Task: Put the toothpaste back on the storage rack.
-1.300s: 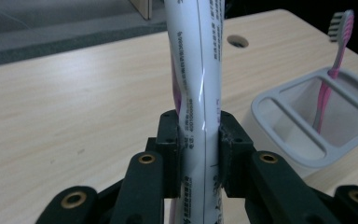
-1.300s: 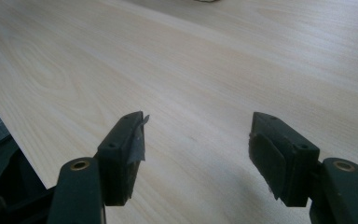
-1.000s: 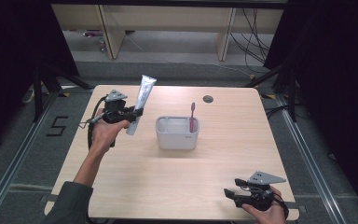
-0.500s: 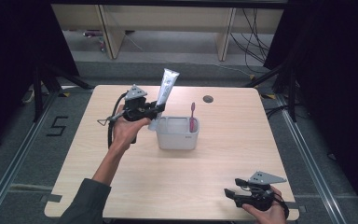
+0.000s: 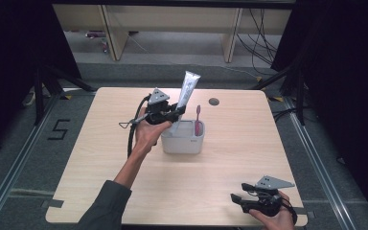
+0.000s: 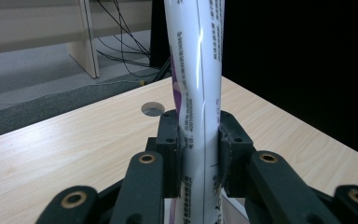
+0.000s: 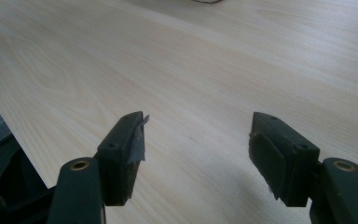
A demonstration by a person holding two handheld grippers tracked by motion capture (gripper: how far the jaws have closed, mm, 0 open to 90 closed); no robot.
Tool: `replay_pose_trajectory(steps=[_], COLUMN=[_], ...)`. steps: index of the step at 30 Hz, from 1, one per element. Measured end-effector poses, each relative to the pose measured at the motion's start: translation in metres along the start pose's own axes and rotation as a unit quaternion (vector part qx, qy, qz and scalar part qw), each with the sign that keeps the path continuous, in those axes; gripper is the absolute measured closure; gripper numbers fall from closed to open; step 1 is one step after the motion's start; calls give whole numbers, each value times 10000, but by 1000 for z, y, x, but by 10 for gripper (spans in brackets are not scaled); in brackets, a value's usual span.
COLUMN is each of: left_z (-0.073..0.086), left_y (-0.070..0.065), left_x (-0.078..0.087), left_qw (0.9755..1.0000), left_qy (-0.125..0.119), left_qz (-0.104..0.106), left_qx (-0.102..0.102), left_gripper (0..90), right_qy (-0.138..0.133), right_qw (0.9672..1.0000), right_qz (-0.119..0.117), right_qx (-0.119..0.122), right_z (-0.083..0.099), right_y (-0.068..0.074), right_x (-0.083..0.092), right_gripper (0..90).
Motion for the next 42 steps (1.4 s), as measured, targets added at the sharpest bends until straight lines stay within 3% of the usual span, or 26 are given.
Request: replay_pose_trajectory(steps=[10, 13, 16, 24, 34, 37, 42], left_z=[7, 11, 16, 28, 43, 47, 51], left_y=[1, 1, 2, 4, 7, 9, 9], left_x=[-13, -19, -23, -30, -35, -36, -37], left_qw=[10000, 10000, 10000, 10000, 9999, 9997, 9992], left_qy=[-46, -25, -13, 7, 164, 222, 373], left_qz=[-17, -59, -31, -1, -36, -47, -78], left_qx=[29, 22, 36, -16, -28, 15, -74], left_gripper=[732, 732, 732, 731, 727, 726, 723], right_qy=[19, 4, 11, -44, 7, -50, -19], right_qw=[10000, 9998, 10000, 10000, 10000, 9999, 10000], right_qz=[-13, -127, 24, 28, -35, 52, 26], right_qx=[-74, -137, 51, 22, -14, 87, 37], right_z=[0, 0, 0, 0, 0, 0, 1], right_y=[2, 2, -1, -1, 0, -2, -1], right_x=[1, 0, 1, 2, 1, 1, 1], right_gripper=[367, 367, 367, 367, 368, 368, 371])
Point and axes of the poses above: each handheld gripper's, and its own axes: x roughly backward along the jaws, z roughly out of its underside, y roughly to its left, the point moved 2 cm from there along -x, roughly forward along the jaws, and after that the axes turned 9 degrees about z, right-handed, at the moved point
